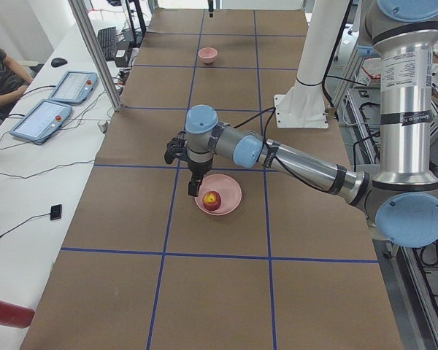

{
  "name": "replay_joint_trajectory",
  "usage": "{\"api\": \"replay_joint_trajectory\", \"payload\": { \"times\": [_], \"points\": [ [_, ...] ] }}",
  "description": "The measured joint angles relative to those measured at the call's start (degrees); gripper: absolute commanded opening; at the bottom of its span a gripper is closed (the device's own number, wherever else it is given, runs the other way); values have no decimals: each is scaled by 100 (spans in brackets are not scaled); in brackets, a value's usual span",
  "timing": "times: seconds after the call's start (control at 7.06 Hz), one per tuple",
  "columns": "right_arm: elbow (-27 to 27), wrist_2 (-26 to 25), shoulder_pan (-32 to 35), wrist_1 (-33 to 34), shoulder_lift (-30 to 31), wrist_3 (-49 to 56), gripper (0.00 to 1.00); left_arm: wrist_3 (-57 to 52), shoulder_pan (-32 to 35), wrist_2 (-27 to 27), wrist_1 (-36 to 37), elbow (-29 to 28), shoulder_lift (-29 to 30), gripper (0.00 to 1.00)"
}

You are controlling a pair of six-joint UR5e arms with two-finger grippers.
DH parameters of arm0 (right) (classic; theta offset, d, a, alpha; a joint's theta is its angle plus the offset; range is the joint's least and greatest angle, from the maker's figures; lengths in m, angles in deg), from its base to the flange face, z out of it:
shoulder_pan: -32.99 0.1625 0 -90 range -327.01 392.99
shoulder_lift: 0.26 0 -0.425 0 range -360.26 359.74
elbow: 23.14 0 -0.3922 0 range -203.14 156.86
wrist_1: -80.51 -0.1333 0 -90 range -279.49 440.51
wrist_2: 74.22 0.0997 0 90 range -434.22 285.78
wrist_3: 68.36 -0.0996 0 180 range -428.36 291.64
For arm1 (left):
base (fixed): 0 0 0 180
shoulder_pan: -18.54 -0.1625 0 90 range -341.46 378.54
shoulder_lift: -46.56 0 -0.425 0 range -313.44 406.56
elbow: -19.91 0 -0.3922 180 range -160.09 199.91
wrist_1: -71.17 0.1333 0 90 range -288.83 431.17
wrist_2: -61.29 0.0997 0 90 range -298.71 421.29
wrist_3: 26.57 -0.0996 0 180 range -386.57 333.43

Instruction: Move apple from plate to bowl

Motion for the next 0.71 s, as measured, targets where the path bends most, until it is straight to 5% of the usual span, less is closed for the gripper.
{"api": "replay_joint_trajectory", "payload": {
  "times": [0.71],
  "points": [
    [-50,-66,-133,-17,-17,1,100,-14,-7,9,-68,-16,0,98]
  ]
}}
